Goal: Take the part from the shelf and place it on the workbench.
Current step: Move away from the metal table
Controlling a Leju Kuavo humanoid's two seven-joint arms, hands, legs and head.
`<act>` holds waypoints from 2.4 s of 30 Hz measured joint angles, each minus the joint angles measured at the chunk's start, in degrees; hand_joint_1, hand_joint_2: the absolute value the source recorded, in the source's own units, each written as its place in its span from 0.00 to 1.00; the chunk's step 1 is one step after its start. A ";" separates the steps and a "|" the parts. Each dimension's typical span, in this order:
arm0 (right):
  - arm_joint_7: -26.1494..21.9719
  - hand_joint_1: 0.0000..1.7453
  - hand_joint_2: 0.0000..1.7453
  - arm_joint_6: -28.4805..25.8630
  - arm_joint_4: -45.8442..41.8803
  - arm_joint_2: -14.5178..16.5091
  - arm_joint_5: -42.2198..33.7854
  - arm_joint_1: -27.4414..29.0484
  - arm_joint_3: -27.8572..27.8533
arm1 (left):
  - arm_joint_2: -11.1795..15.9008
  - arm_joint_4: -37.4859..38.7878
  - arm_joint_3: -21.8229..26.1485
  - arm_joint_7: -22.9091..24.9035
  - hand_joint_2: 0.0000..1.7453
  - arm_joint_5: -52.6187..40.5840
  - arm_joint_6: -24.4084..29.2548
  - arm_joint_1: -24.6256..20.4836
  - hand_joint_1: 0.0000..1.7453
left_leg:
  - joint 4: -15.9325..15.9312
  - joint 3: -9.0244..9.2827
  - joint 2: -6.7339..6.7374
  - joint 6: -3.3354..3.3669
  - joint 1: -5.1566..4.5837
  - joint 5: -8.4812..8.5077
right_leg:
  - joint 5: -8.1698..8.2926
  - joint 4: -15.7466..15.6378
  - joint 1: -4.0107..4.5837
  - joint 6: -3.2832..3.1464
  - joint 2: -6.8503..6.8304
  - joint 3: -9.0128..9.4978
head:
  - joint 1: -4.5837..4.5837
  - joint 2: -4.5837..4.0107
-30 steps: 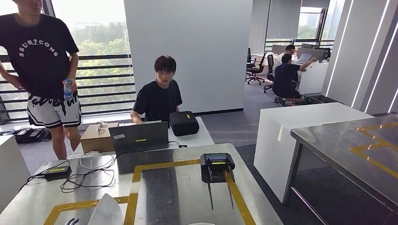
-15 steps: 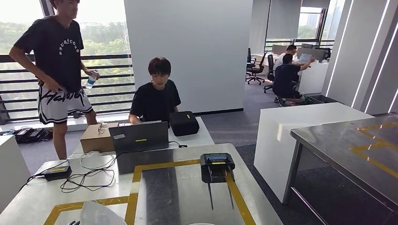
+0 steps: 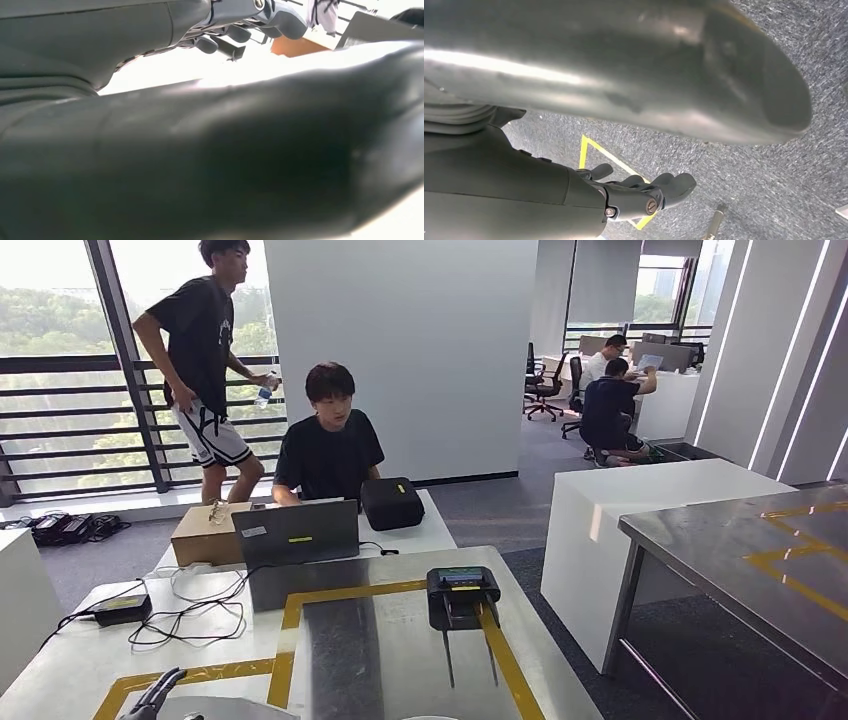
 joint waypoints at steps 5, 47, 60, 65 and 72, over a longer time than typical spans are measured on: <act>-0.10 0.00 0.00 -0.21 0.00 -0.01 0.00 -0.01 -0.01 | -0.02 -0.33 0.00 -0.76 0.00 -0.13 0.96 -1.07 0.00 | 0.00 0.01 0.00 0.00 0.00 0.00 | 0.00 0.00 0.00 0.00 0.00 0.00 | -0.01 0.00; 0.19 0.00 0.00 0.35 0.00 -0.23 1.84 -0.91 -0.02 | 1.45 -1.10 0.42 0.30 0.00 1.70 0.66 -0.04 0.00 | 1.24 3.90 0.40 0.15 -0.25 -4.38 | 2.86 1.45 -0.33 0.20 -0.11 -3.35 | -0.20 0.00; 0.79 0.00 0.00 0.50 0.01 -0.35 2.05 -1.04 0.02 | 1.61 -0.98 0.42 0.44 0.00 1.72 1.01 1.45 0.00 | 1.61 -3.79 0.76 1.10 0.13 2.44 | -4.47 4.94 -0.22 1.48 -0.24 2.86 | 0.31 0.00; 0.79 0.00 0.00 0.56 0.02 -0.32 2.01 -1.06 0.02 | 1.72 -1.02 0.44 0.42 0.00 1.72 1.24 1.53 0.00 | 1.82 -4.69 0.67 -0.62 0.05 3.33 | -3.81 0.85 -0.10 -0.58 -0.27 3.99 | 0.15 -0.02; 0.78 0.00 0.00 0.48 0.02 -0.28 1.58 -0.87 0.00 | 1.67 -0.66 0.44 0.50 0.00 1.52 0.84 1.73 0.00 | 16.95 -7.09 0.60 -2.10 0.59 -5.50 | 0.50 0.73 -0.37 -1.28 -0.44 -1.05 | -0.32 0.00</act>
